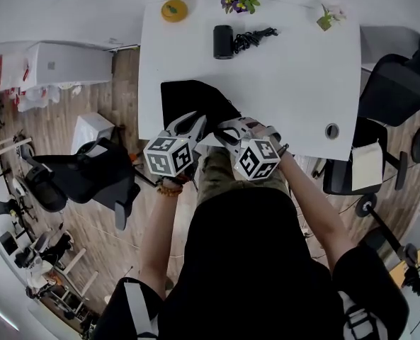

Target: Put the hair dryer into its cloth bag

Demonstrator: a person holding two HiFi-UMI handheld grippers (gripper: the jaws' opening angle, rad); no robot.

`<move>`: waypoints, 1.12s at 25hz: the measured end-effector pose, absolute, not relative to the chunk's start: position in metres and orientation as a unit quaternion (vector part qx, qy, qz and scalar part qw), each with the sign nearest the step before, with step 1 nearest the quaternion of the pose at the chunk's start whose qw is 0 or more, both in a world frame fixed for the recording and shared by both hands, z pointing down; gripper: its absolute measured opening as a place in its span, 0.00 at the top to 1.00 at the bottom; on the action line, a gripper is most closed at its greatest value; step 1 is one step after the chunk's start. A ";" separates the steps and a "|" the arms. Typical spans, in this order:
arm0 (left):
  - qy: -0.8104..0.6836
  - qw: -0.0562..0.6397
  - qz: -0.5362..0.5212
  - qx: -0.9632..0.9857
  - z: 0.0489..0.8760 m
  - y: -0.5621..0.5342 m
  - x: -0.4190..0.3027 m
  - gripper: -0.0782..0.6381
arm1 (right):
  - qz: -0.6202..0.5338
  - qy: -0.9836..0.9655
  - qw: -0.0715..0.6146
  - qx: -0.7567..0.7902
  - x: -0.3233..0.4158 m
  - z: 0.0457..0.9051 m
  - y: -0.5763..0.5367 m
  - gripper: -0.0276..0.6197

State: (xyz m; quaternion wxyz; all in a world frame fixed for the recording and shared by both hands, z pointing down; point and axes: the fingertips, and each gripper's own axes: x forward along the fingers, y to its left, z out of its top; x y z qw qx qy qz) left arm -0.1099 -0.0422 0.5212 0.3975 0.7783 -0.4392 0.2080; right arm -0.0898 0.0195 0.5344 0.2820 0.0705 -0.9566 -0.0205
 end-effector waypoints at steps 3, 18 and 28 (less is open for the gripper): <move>-0.456 0.410 0.219 0.759 0.535 -0.053 -0.118 0.72 | -0.052 -0.957 0.285 0.027 -0.094 0.527 0.042 0.90; -0.443 0.386 0.231 0.776 0.511 -0.059 -0.111 0.85 | -0.015 -0.964 0.265 0.009 -0.037 0.529 0.037 0.73; -0.473 0.371 0.199 0.774 0.492 -0.070 -0.137 0.85 | -0.148 -0.876 0.437 0.138 0.019 0.606 -0.196 0.60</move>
